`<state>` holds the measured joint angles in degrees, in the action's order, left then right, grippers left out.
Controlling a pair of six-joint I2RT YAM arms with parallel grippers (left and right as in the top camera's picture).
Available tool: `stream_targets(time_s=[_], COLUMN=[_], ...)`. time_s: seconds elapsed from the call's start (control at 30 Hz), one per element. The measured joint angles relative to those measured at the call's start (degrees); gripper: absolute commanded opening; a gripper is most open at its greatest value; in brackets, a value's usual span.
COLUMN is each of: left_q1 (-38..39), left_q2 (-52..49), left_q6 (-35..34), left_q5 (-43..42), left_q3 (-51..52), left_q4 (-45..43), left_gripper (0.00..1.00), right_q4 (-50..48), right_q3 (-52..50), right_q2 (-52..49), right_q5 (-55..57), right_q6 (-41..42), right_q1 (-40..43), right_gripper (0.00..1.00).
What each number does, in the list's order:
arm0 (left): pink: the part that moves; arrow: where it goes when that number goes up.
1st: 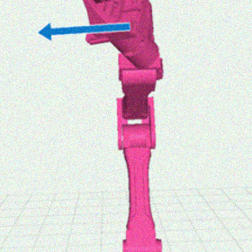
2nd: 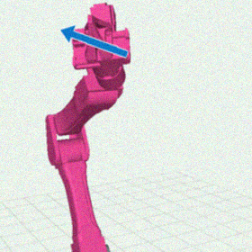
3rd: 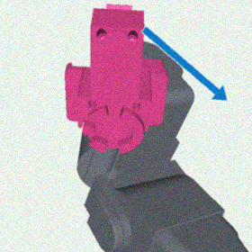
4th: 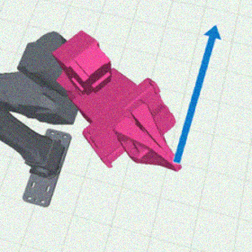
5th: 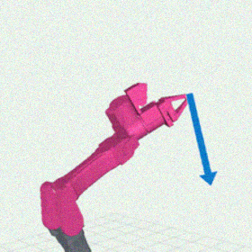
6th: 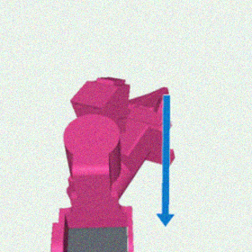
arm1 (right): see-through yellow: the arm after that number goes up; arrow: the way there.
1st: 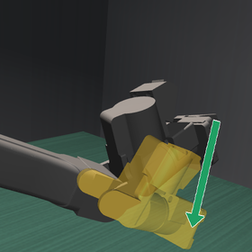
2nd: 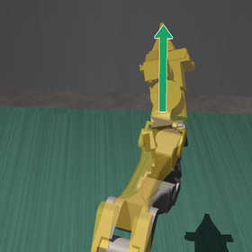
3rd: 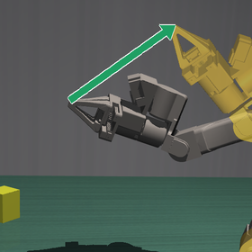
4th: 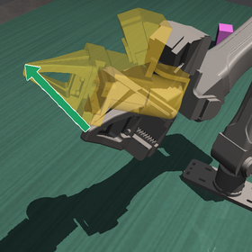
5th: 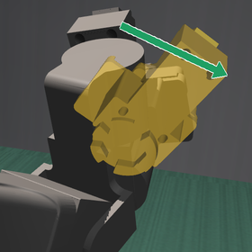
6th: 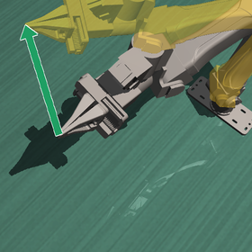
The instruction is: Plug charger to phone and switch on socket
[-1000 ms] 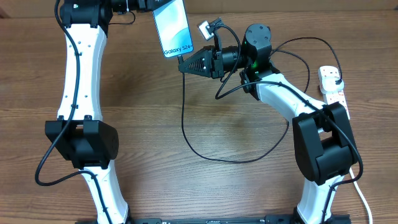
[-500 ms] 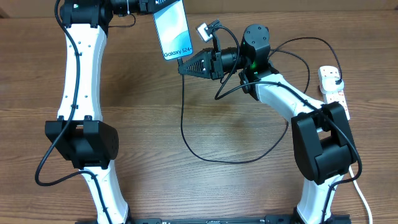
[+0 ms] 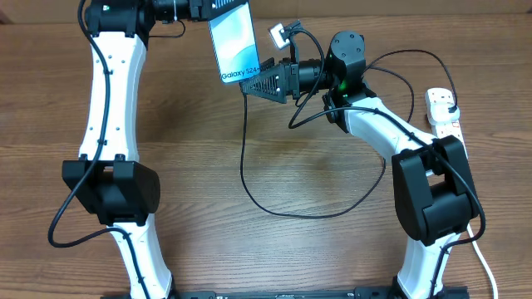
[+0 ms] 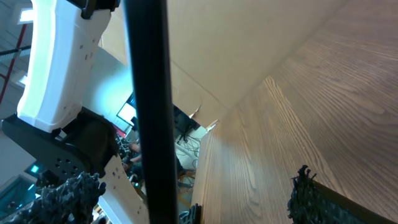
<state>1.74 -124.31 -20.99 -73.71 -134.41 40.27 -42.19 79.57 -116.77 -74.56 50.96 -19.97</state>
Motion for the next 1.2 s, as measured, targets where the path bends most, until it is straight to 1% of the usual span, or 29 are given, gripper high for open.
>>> stream_targets(time_s=[0.2, 0.3, 0.37, 0.47, 0.53, 0.57, 0.67, 0.77, 0.97, 1.07, 1.2], left_q1=[-1.46, -2.69, -3.5, -4.39, -4.76, -4.83, -4.76, -4.7, -3.17, -1.57, 1.14], left_q2=[0.0, 0.0, 0.0, 0.0, 0.0, 0.0, 0.0, 0.0, 0.0, 0.0, 0.0], left_q6=[-0.02, -0.02, -0.02, -0.02, 0.0, -0.02, -0.02, 0.0, 1.44, 3.3, 5.03], left_q5=[0.0, 0.02, 0.02, 0.02, 0.07, 0.09, 0.5, 1.86, 7.23, 10.8, 15.39], left_q3=[0.0, 0.0, 0.0, 0.0, 0.0, 0.0, 0.0, 0.0, 0.0, 0.02, 0.5], left_q4=[0.39, 1.77, 2.51, 3.37, 3.8, 3.93, 4.81, 6.6, 12.44, 15.52, 17.11], left_gripper=[0.04, 0.04, 0.04, 0.04, 0.04, 0.04, 0.04, 0.04, 0.04, 0.04, 0.04], right_q4=[1.55, 7.37, 13.03, 25.0, 35.04, 36.63, 50.29, 58.14, 66.16, 68.65, 70.31], right_q3=[0.0, 0.0, 0.15, 0.26, 0.35, 0.35, 0.48, 0.48, 0.48, 0.48, 0.48], right_q2=[0.0, 0.0, 0.0, 0.0, 0.0, 0.0, 0.0, 0.0, 0.0, 0.0, 0.0], right_q5=[0.15, 1.4, 2.69, 5.97, 10.19, 11.02, 20.28, 29.24, 44.09, 48.48, 51.3], right_q6=[0.04, -0.28, -1.16, -4.57, -7.69, -8.5, -12.72, -14.95, -16.85, -17.2, -17.35], right_q1=[0.22, 1.18, 2.21, 4.31, 5.81, 5.97, 6.95, 7.23, 8.52, 10.19, 12.2], right_gripper=[1.0, 1.0, 1.0, 1.0, 1.0, 1.0, 1.0, 1.0, 1.0, 1.0, 1.0])
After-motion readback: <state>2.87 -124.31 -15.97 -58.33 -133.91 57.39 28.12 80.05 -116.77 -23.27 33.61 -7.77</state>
